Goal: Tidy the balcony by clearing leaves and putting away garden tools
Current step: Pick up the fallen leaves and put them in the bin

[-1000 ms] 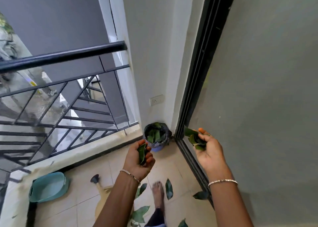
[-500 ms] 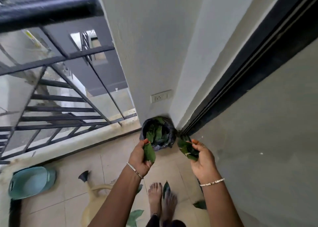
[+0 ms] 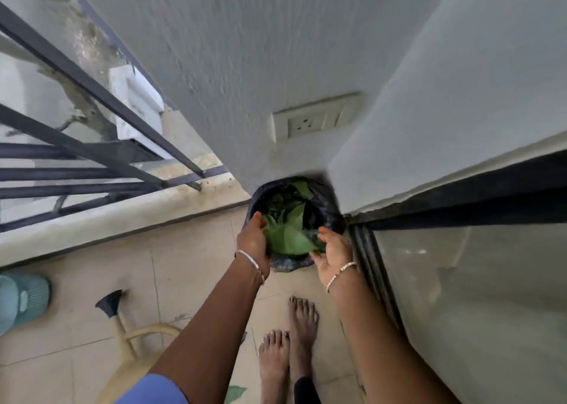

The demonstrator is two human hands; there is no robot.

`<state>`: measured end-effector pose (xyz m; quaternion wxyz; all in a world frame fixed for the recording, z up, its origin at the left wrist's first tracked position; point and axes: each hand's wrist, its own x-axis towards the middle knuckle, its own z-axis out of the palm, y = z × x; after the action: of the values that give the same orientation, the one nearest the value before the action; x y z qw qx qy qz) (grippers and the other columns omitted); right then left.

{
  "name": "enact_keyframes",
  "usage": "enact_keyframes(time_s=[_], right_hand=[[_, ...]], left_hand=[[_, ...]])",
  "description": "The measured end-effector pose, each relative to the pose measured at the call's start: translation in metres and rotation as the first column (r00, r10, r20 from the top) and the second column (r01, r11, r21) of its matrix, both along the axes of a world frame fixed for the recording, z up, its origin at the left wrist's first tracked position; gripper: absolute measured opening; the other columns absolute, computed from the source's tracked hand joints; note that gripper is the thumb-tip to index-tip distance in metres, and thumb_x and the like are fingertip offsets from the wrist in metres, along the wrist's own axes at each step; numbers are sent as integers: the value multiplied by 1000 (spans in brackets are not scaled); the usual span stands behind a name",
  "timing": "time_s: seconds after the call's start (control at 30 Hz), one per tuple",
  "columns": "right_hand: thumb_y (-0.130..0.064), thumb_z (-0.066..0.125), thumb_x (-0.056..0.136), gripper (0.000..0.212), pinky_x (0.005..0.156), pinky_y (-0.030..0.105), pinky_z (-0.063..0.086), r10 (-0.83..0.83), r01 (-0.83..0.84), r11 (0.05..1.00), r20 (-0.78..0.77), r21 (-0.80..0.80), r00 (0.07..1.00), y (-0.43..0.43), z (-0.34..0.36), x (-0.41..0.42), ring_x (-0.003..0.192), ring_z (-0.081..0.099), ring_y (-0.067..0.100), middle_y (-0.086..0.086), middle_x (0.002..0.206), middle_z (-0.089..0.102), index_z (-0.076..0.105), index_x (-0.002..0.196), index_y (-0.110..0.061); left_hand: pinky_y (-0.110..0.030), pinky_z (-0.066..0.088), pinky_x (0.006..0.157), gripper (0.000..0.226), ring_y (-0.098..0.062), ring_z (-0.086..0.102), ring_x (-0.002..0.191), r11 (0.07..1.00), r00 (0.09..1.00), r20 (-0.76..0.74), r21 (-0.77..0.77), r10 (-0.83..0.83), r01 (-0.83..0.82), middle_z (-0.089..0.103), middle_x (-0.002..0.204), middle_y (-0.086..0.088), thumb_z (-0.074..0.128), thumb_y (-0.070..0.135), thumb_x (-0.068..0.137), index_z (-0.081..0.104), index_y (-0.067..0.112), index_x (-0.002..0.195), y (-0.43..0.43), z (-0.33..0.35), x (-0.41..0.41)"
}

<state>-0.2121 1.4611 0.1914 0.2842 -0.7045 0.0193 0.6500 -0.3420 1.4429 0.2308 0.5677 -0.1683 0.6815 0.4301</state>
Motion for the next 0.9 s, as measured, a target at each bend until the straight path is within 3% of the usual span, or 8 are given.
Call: enact_keyframes(time_s=[0.17, 0.3, 0.37, 0.43, 0.57, 0.7, 0.9], right_hand=[[-4, 46, 96, 38, 96, 42, 46, 45, -43, 999, -79, 27, 996, 21, -69, -23, 125, 50, 32, 13, 129, 56, 53, 133, -8], [-3, 40, 101, 44, 108, 46, 39, 75, -72, 995, -59, 64, 995, 24, -84, -24, 135, 40, 30, 12, 135, 49, 41, 144, -10], [0, 38, 101, 41, 106, 46, 42, 61, -60, 996, -10, 67, 998, 20, -78, -19, 133, 43, 33, 18, 137, 48, 44, 141, -7], [3, 37, 100, 36, 103, 45, 46, 51, -53, 997, 37, 58, 998, 12, -65, -9, 128, 49, 35, 24, 134, 51, 49, 134, 0], [8, 37, 95, 31, 83, 38, 55, 58, -65, 997, 131, 50, 990, -16, -27, 17, 96, 64, 33, 26, 104, 64, 57, 118, 9], [8, 38, 94, 29, 63, 29, 50, 71, -80, 996, 174, 48, 982, -37, 24, 36, 69, 62, 22, 13, 79, 64, 61, 110, 2], [8, 41, 94, 25, 64, 29, 50, 52, -80, 978, 145, 194, 988, -60, 160, 54, 69, 60, 22, 11, 80, 64, 63, 101, -2]], left_hand=[[-27, 44, 58, 20, -15, 56, 69, 998, 995, -103, 68, -7, 15, 60, 82, -3, 45, 26, 101, 59, 17, 89, 4, -58, -10], [-17, 49, 56, 26, -5, 66, 67, 990, 990, -112, 99, -85, 97, 71, 73, 8, 42, 24, 102, 63, 20, 87, -7, -67, -12], [-20, 51, 62, 21, -8, 68, 79, 991, 983, -149, 58, -112, 121, 72, 87, 4, 45, 23, 101, 64, 19, 93, -14, -65, -11], [-22, 50, 64, 19, -8, 66, 76, 990, 979, -154, 28, -134, 140, 71, 86, 2, 46, 18, 100, 64, 16, 96, -21, -56, -11], [-32, 49, 79, 20, -21, 60, 85, 980, 973, -129, 21, -193, 197, 66, 97, -9, 46, 11, 98, 65, 9, 103, -32, -28, -2], [-33, 50, 70, 20, -21, 60, 76, 963, 958, -133, 60, -255, 264, 64, 88, -9, 43, 9, 99, 63, 5, 103, -34, 24, 16], [-28, 49, 61, 21, -19, 59, 70, 891, 898, -193, 155, -396, 426, 65, 87, -11, 44, 8, 100, 63, 2, 105, -47, 137, 35]])
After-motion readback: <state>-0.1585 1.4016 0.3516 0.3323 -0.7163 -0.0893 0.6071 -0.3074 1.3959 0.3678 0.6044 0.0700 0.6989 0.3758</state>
